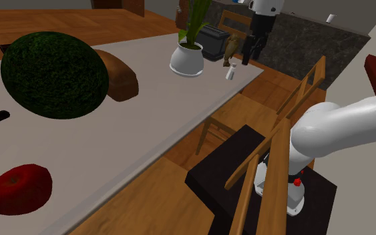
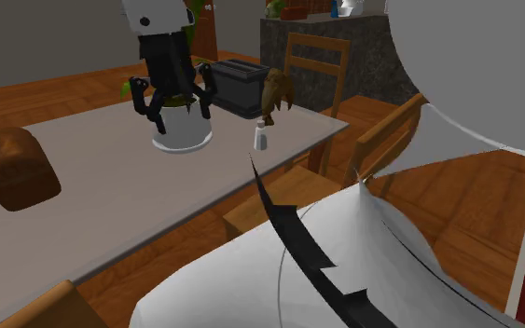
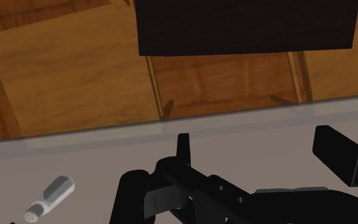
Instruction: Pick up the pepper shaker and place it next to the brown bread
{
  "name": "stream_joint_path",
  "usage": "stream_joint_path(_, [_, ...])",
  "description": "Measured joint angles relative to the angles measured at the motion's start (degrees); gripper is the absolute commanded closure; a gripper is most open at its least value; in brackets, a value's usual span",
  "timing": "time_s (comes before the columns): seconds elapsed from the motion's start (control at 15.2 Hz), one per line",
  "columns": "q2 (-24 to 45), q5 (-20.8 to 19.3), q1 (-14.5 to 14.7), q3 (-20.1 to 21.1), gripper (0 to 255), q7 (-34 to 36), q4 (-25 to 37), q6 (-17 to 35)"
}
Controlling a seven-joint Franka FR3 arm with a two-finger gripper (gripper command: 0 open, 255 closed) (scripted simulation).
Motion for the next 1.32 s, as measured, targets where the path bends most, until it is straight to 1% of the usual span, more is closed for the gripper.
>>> stream_joint_path(0.13, [2.4, -1.5, -0.8, -2.1, 0, -2.2, 0.0, 2.8])
stream_joint_path(0.33, [7.6, -2.8, -1.5, -4.9, 0, -4.9, 2.2, 6.5])
stream_joint_path(0.66, [15.1, -4.1, -2.7, -9.2, 0, -9.5, 4.8, 12.3])
stream_joint_path(0.99, [24.8, -3.4, -3.5, -13.1, 0, -14.4, 10.1, 17.8])
stream_joint_path(1.32, [35.6, -0.4, -4.8, -16.7, 0, -20.5, 17.3, 22.0])
